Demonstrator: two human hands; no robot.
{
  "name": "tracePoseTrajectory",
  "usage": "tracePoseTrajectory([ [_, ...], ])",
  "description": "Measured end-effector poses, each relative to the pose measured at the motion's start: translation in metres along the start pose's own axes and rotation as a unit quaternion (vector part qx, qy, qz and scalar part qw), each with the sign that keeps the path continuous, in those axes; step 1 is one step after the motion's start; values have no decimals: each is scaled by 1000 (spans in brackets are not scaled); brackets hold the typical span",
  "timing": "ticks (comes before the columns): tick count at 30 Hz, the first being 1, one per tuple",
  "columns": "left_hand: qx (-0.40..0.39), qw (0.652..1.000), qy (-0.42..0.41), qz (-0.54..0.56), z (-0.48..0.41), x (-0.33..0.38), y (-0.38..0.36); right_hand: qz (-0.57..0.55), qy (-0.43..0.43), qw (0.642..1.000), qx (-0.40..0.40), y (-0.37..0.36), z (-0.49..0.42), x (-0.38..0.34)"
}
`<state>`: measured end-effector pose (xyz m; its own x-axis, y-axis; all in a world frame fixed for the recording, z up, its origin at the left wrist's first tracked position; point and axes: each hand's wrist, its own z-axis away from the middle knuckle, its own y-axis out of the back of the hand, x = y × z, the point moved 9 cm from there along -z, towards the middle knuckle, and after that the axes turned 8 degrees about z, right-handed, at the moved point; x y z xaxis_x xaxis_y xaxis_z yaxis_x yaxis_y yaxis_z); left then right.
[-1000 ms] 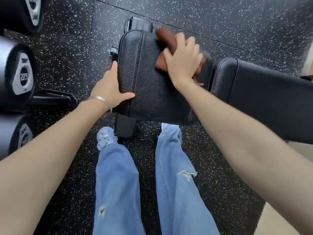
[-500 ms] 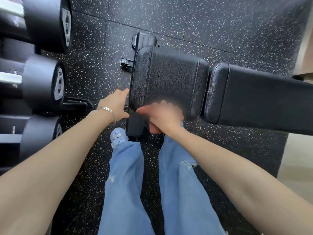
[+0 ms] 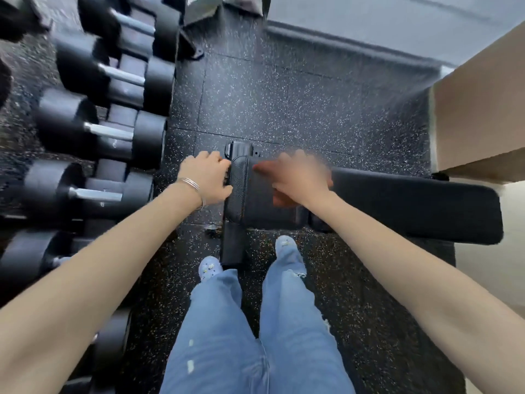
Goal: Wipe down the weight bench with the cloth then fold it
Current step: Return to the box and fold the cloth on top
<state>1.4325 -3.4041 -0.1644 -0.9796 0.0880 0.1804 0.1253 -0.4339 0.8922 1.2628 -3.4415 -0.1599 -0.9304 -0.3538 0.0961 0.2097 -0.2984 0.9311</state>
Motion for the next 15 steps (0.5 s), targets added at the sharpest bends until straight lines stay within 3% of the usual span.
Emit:
tracePoseTrajectory([
  [8, 89, 995, -11, -43, 44, 25, 110, 6, 7, 998, 64, 133, 25, 2],
  [15, 145, 987, 43, -51, 71, 22, 171, 10, 39, 994, 104, 205, 37, 9],
])
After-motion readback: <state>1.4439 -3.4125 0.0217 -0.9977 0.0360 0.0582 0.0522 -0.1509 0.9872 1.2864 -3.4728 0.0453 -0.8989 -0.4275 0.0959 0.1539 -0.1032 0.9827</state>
